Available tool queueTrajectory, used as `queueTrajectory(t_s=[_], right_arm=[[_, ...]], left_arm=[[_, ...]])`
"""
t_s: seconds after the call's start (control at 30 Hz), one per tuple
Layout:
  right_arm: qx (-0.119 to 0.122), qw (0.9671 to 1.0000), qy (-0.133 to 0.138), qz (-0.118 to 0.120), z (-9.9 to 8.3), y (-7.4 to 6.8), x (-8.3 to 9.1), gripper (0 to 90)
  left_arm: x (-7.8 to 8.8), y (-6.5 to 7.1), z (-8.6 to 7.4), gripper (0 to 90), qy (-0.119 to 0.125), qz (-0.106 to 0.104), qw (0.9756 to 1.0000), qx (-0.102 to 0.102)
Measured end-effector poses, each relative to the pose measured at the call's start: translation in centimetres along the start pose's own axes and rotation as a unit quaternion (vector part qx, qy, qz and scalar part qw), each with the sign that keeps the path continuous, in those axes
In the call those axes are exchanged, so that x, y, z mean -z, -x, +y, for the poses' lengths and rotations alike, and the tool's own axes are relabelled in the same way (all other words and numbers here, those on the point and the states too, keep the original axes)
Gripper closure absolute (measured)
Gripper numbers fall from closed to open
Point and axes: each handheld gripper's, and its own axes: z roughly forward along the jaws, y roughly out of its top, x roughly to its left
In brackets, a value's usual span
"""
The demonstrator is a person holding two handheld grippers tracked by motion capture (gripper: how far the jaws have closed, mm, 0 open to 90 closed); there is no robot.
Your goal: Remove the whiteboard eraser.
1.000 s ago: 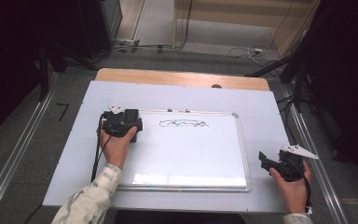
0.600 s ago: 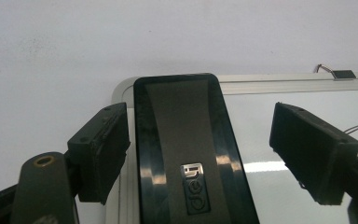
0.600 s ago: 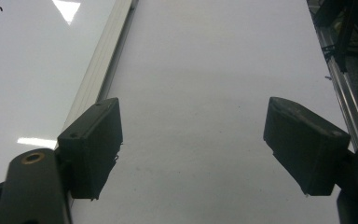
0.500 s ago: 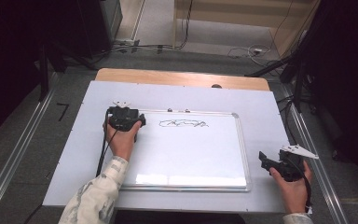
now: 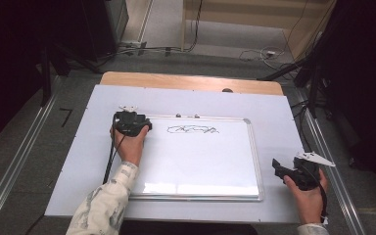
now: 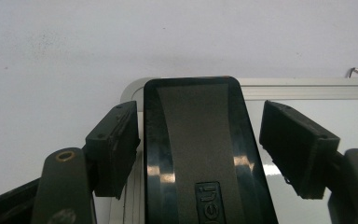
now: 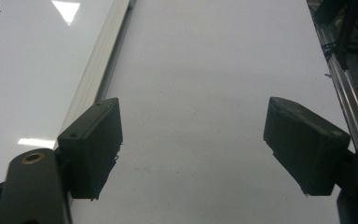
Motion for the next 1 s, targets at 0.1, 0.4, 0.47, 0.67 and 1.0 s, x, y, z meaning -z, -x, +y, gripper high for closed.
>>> queueTrajectory(t_s=[0.1,0.4,0.47,0.67,1.0], right_arm=[[0.0,1.0,-0.001,0.0,-0.01,-0.03,-0.03,18.2],[0.001,1.0,0.001,0.0,0.01,-0.01,0.0,18.2],[0.003,1.0,0.002,0.001,0.02,-0.02,0.01,18.1],[0.003,1.0,0.001,0.001,0.01,-0.03,0.0,18.1],[0.004,1.0,0.002,0.002,0.02,-0.08,-0.03,18.2]], left_arm=[[-0.04,0.1,-0.02,30.7,0.0,0.002,1.0,0.002],[-0.19,0.51,-0.05,36.7,0.002,0.024,0.9997,-0.004],[-0.3,0.56,-0.13,39.1,0.0,0.027,0.9996,-0.002],[-0.5,0.71,-0.21,40.0,-0.002,0.03,0.9995,-0.004],[-0.54,0.7,-0.26,40.8,0.002,0.027,0.9996,-0.01]])
